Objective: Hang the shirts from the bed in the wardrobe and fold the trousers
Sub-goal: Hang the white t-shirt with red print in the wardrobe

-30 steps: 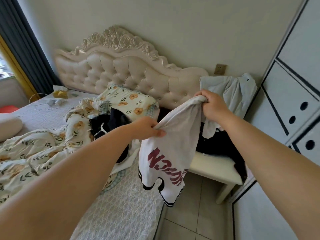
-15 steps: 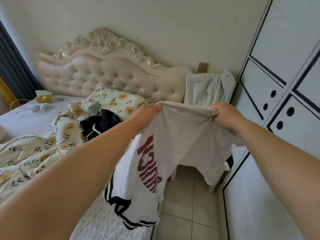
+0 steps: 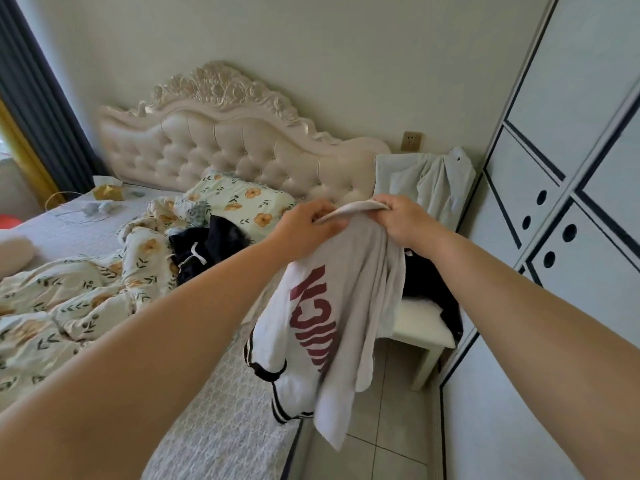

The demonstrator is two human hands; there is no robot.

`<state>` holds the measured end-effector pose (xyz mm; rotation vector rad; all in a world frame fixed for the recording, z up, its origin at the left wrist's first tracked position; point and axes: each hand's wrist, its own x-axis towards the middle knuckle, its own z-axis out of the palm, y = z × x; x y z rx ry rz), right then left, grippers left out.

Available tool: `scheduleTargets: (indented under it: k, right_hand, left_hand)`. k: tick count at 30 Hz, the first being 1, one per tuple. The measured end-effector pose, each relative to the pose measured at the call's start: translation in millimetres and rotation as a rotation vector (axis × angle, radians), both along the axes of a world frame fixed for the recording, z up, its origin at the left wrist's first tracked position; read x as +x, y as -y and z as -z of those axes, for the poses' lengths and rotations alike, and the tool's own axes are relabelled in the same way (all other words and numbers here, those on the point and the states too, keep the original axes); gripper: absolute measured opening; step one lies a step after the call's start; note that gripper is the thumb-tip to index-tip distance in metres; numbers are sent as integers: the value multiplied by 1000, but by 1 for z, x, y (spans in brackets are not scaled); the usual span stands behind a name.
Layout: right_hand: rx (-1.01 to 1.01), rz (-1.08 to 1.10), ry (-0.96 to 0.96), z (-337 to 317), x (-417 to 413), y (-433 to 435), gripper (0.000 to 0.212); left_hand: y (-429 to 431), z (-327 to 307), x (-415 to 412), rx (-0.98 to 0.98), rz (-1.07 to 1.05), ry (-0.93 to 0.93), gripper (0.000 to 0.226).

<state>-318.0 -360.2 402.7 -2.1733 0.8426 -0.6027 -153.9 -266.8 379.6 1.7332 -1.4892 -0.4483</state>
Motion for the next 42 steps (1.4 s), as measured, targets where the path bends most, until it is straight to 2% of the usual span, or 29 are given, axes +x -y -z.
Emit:
scheduleTargets:
  k: [3,6,8,11,14,17,18,20,22,24,26,28,30,31,33,35,38,41,42]
  right_hand:
    - [-11,62,74,-12,-4,3,26]
    - [-46,169,115,-14,-14,11,21]
    - [-47,233,98,-7,-24,18,22]
    - [-75,296,-55,4,-38,26,28]
    - [-33,341,-265,12,-50,28,33]
    - [24,199,-491,20,-50,24,26]
    - [42,117,-489,20,-45,19,35]
    - [104,-40,-342,14,-30,6,54]
    - [77,-140,-224,12,-12,-3,44]
    - [11,-109,-214,12,2,-8,22]
    - [-32,-35,-178,12,10,-8,17]
    - [-15,6,-91,11,14,-9,22]
    - [10,45,-22,7,19,-12,26]
    - [13,54,-8,6,21,-12,29]
    - [-1,68,-20,7,23,-10,36]
    - [-33,103,-62,13,18,-6,38]
    - [-21,144,-211,26,3,4,27]
    - [2,100,-446,36,-4,5,9]
    - [-13,81,-491,38,-4,5,13]
  left_hand:
    - [-9,14,10,267,97,138,21]
    - [-17,31,22,409,111,146,19]
    - [-21,35,31,445,99,78,18]
    - [-20,33,33,414,113,-16,18]
    - [-11,29,20,256,92,-59,23]
    - [-1,18,4,115,103,-102,19]
    - [4,15,0,99,112,-81,19]
    - [12,11,-10,73,138,-29,18]
    - [18,8,-19,12,156,8,13]
    - [21,6,-19,-43,114,29,16]
    - [19,6,-7,-38,85,-4,30]
    - [12,10,9,106,147,15,44]
    - [4,22,20,335,200,63,39]
    - [1,28,24,432,193,25,34]
    - [-4,36,30,498,162,-143,27]
    - [-6,41,39,473,181,-353,28]
    - [-10,38,44,368,251,-679,45]
    - [-2,32,37,252,200,-720,49]
    - [2,28,33,219,177,-662,42]
